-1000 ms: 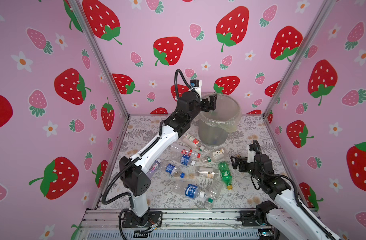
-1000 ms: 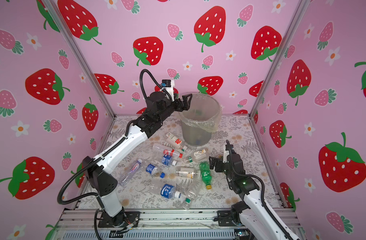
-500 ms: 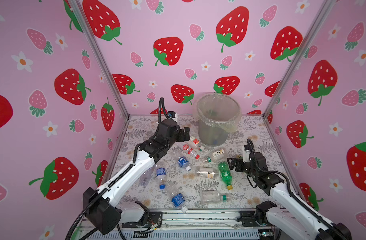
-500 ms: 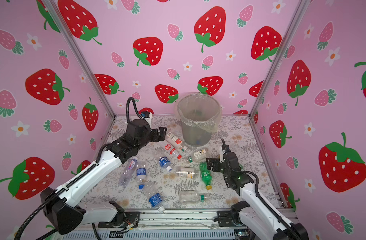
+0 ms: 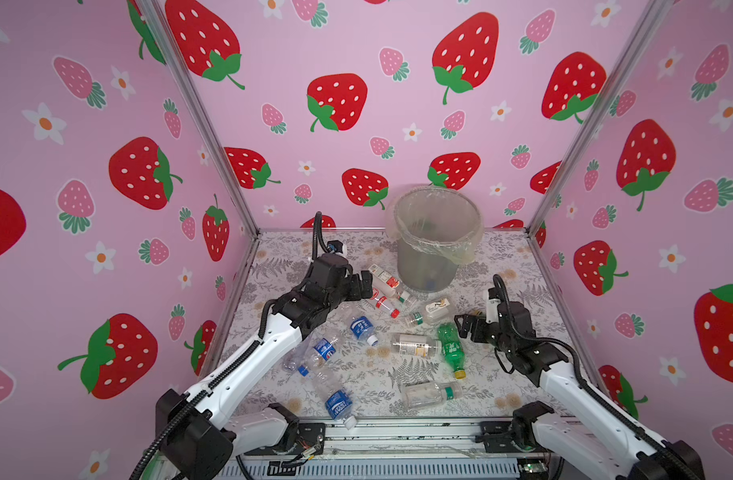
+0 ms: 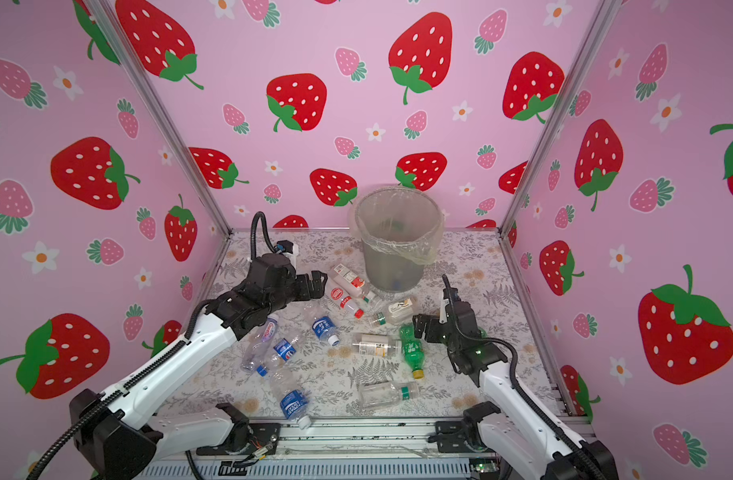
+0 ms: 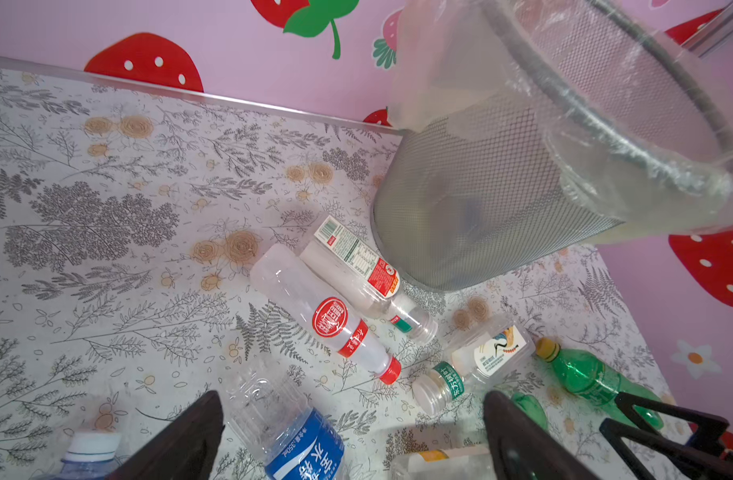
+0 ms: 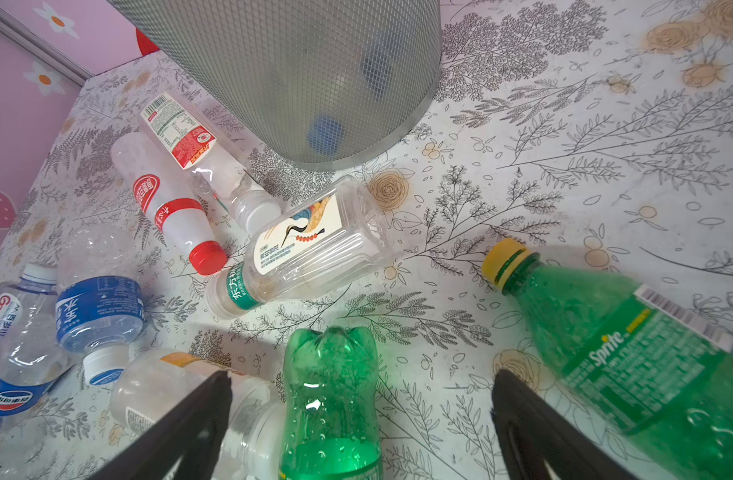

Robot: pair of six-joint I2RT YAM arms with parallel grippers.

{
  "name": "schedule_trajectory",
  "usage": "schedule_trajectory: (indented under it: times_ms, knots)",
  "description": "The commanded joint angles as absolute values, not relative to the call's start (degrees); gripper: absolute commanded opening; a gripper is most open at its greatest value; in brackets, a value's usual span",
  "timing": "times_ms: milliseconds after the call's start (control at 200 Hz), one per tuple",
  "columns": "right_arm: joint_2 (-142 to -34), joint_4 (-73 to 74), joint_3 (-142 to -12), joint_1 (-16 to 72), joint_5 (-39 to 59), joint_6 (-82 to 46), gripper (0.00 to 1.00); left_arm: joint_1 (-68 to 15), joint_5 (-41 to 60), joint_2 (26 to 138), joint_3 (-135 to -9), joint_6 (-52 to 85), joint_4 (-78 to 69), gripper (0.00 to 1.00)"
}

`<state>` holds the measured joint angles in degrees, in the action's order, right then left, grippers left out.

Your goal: Throw the plastic bottles in the bin

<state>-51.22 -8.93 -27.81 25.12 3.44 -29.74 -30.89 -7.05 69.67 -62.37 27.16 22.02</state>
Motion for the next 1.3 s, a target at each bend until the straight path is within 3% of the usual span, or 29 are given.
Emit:
schedule_trajectory:
  times_ms: [0,640,1126,1296]
  knots:
    - [-51.8,-12.0,-29.1,25.1,3.1,-28.9,0.99,-30.7,-5.6,68.4,-60.5,28.6,23.3,0.99]
    - [-59.4,-15.5,-28.6,30.4,4.0,-29.5,1.00,-30.0,-5.5,59.2,-49.5,29.8,25.1,0.99]
    - [-65.8,-12.4,-28.7,33.2,3.3,-32.2,0.92,-25.4,-2.1,57.1,-43.8,32.1,21.2,0.99]
    - [-66.9,-11.9,-28.7,33.2,2.0,-31.8,0.85,-24.2,-1.5,57.0,-42.8,32.2,21.9,0.99]
